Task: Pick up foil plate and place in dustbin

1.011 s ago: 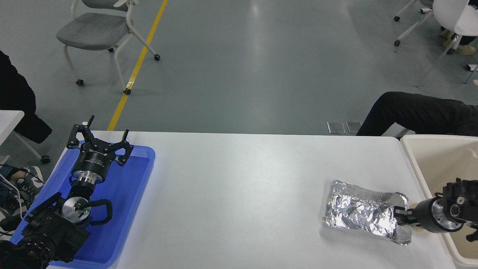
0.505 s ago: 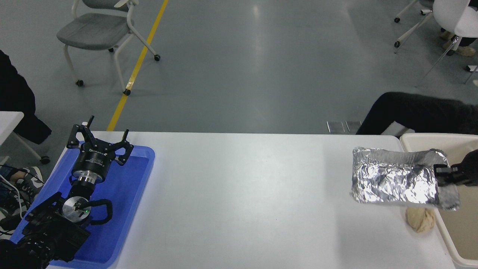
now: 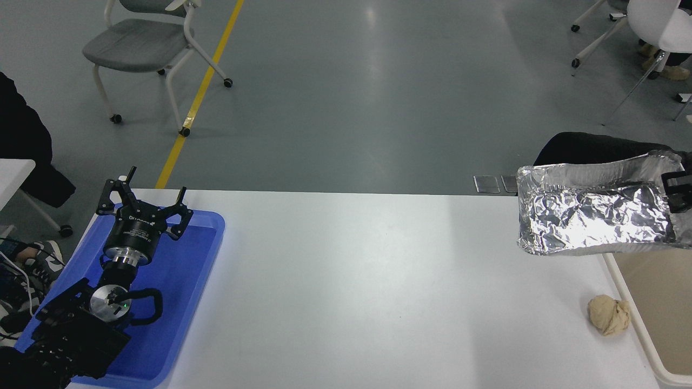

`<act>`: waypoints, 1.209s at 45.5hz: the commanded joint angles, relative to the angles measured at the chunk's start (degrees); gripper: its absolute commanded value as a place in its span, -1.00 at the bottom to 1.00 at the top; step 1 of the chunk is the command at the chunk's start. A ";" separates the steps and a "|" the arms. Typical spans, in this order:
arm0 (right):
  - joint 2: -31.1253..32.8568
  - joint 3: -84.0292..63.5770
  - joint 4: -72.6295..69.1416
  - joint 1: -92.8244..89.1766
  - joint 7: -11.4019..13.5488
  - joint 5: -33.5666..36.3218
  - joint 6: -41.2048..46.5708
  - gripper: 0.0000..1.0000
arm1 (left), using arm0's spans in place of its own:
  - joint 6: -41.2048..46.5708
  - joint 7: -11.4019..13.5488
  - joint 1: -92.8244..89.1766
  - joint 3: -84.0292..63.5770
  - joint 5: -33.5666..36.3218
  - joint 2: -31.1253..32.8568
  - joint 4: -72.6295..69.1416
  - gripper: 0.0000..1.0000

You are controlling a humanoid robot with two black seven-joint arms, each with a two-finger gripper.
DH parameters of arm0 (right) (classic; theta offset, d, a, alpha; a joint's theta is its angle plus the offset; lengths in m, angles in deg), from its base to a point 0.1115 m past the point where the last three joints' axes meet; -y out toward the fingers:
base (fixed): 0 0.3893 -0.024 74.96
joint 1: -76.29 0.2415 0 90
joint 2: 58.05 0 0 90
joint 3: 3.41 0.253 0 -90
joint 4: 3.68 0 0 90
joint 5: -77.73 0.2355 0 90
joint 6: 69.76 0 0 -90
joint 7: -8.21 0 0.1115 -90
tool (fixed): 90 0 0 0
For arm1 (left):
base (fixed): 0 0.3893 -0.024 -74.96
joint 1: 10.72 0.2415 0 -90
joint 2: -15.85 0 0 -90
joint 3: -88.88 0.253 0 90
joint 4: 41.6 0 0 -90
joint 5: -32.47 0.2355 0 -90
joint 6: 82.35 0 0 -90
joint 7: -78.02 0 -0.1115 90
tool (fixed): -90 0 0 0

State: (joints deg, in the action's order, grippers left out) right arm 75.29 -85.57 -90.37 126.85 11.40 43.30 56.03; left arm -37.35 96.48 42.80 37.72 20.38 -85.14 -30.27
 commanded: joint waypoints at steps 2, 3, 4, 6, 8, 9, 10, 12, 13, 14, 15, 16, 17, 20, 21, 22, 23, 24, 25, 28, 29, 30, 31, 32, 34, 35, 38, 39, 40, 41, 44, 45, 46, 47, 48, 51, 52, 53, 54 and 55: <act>0.87 -4.67 0.11 1.74 -0.02 0.50 -0.02 -1.00 | 0.00 0.00 0.00 0.00 -0.03 -0.09 0.00 1.00; 1.48 -4.93 0.38 1.74 -0.02 0.42 -0.02 -1.00 | 0.00 0.00 0.00 0.00 -0.03 -0.09 0.00 1.00; 2.10 -5.19 0.73 1.65 -0.02 0.41 -0.02 -1.00 | 0.00 0.00 0.00 0.00 -0.03 -0.09 0.00 1.00; 3.41 -5.64 1.95 1.47 -0.02 -0.20 -0.02 -1.00 | 0.00 0.09 0.00 0.00 -0.03 -0.09 0.00 1.00; 4.65 -5.90 3.97 0.69 -0.02 -0.64 -0.02 -1.00 | 0.00 0.00 0.00 0.00 -0.03 -0.09 0.00 1.00; 5.43 -5.90 5.20 0.16 -0.11 -0.73 -0.02 -1.00 | 0.00 0.00 0.00 -0.08 -0.03 -0.09 0.00 1.00; 6.23 -5.90 6.78 -0.46 -0.11 -0.81 -0.02 -1.00 | 0.00 0.09 0.00 0.00 -0.03 -0.09 0.00 1.00; 8.07 -5.55 10.03 -2.21 -0.11 -1.43 -0.02 -1.00 | 0.00 0.09 0.00 0.00 -0.03 -0.09 0.00 1.00; 9.12 -5.20 11.96 -3.35 -0.20 -1.87 -0.02 -1.00 | 0.00 0.09 0.00 0.00 -0.03 -0.09 0.00 1.00; 10.09 -4.85 14.07 -4.58 -0.20 -2.39 -0.02 -1.00 | 0.00 0.09 0.00 0.00 -0.03 -0.09 0.00 1.00; 11.06 -4.59 16.18 -5.72 -0.29 -3.09 -0.11 -1.00 | 0.00 0.09 0.00 0.00 -0.03 -0.09 0.00 1.00; 11.94 -4.32 18.46 -7.04 -0.38 -3.80 -0.11 -1.00 | 0.00 0.09 0.00 0.00 -0.03 -0.09 0.00 1.00; 12.73 -3.80 20.57 -8.36 -0.46 -4.33 -0.11 -1.00 | 0.00 0.09 0.00 0.00 -0.03 -0.09 0.00 1.00; 15.36 -1.17 27.16 -13.45 -0.73 -5.12 -0.64 -1.00 | 0.00 0.09 0.00 -0.08 -0.03 -0.09 0.00 1.00; 16.42 0.24 29.36 -15.56 -0.73 -5.12 -0.90 -1.00 | 0.00 0.09 0.00 -0.09 -0.03 -0.09 0.00 1.00; 17.47 1.82 31.38 -17.84 -0.81 -5.12 -1.25 -1.00 | 0.00 0.09 0.00 -0.09 -0.03 -0.09 0.00 1.00; 18.18 3.75 33.32 -20.21 -0.82 -5.12 -1.60 -1.00 | 0.00 0.09 0.00 0.00 -0.03 -0.09 0.00 1.00; 18.80 5.77 35.08 -22.59 -0.90 -5.12 -1.95 -1.00 | 0.00 0.09 0.00 -0.08 -0.03 -0.09 0.00 1.00; 19.15 7.96 36.57 -25.13 -0.90 -5.12 -2.30 -1.00 | 0.00 0.09 0.00 0.00 -0.03 -0.09 -0.17 1.00; 19.68 15.08 40.97 -33.83 -0.90 -5.12 -3.97 -1.00 | 0.00 0.09 0.00 0.00 -0.03 -0.09 0.00 1.00; 19.68 17.45 42.38 -36.73 -0.90 -5.12 -4.85 -1.00 | 0.00 0.09 0.00 0.00 -0.03 -0.09 0.00 1.00; 19.59 19.83 43.96 -39.98 -0.90 -5.12 -5.90 -1.00 | 0.00 0.09 0.00 -0.08 -0.03 -0.09 -0.17 1.00; 19.33 21.94 45.36 -42.97 -0.82 -5.12 -7.04 -1.00 | 0.00 0.09 0.00 0.00 -0.03 -0.09 0.00 1.00; 19.07 24.14 46.86 -46.22 -0.82 -5.12 -8.45 -1.00 | 0.00 0.09 0.00 -0.08 -0.03 -0.09 0.00 1.00; 18.63 28.09 49.15 -52.37 -0.82 -5.04 -10.82 -1.00 | 0.00 0.09 0.00 -0.09 -0.03 -0.09 0.00 1.00; 18.19 29.94 50.12 -55.45 -0.82 -4.86 -12.14 -1.00 | 0.00 0.09 0.00 0.00 -0.03 -0.09 0.00 1.00; 16.17 35.13 52.84 -63.19 -0.55 -4.25 -15.57 -1.00 | 0.00 0.09 0.00 0.00 -0.03 -0.09 0.00 1.00; 15.29 36.71 53.55 -65.39 -0.38 -4.16 -16.54 -1.00 | 0.00 0.09 0.00 -0.08 -0.03 -0.09 0.00 1.00; 14.42 38.29 54.34 -67.59 -0.29 -4.16 -17.50 -1.00 | 0.00 0.09 0.00 -0.09 -0.03 -0.09 0.00 1.00; 13.71 39.70 55.04 -69.44 -0.20 -4.16 -18.47 -1.00 | 0.00 0.09 0.00 0.00 -0.03 -0.09 0.00 1.00; 12.21 43.66 56.89 -74.45 -0.11 -3.46 -21.28 -1.00 | 0.00 0.09 0.00 0.00 -0.03 -0.17 -0.17 1.00; 11.77 44.71 57.33 -76.12 -0.03 -2.76 -22.34 -1.00 | 0.00 0.09 0.00 0.00 -0.03 -0.09 0.00 1.00; 10.99 46.20 57.77 -78.48 0.06 -1.53 -23.91 -1.00 | 0.00 0.09 0.09 0.00 -0.03 -0.17 0.00 1.00; 10.28 47.18 58.29 -80.25 0.15 -0.39 -24.89 -1.00 | 0.00 0.09 0.00 0.00 -0.03 -0.17 0.00 1.00; 9.41 47.97 58.82 -81.92 0.33 0.84 -25.85 -1.00 | 0.00 0.09 0.00 0.00 -0.03 -0.09 0.00 1.00; 7.03 49.47 61.28 -85.88 1.20 4.36 -27.44 -1.00 | 0.00 0.09 0.09 0.00 -0.03 -0.17 -0.17 1.00; 6.33 49.99 62.24 -86.94 1.38 5.24 -27.45 -1.00 | 0.00 0.09 0.09 0.00 -0.03 -0.17 0.00 1.00; 5.71 50.52 63.12 -87.90 1.29 6.03 -27.45 -1.00 | 0.00 0.09 0.09 0.00 -0.03 -0.17 -0.17 1.00; 5.10 51.05 63.83 -88.78 1.38 6.65 -27.45 -1.00 | 0.00 0.09 0.09 0.00 -0.03 -0.17 0.00 1.00; 4.48 51.57 64.27 -89.57 1.38 7.18 -27.53 -1.00 | 0.00 0.09 0.09 0.00 -0.03 -0.17 -0.17 1.00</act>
State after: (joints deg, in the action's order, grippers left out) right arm 85.96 -44.04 -34.52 53.88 11.73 43.51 34.55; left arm -37.35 96.57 42.84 37.70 20.34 -85.27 -30.29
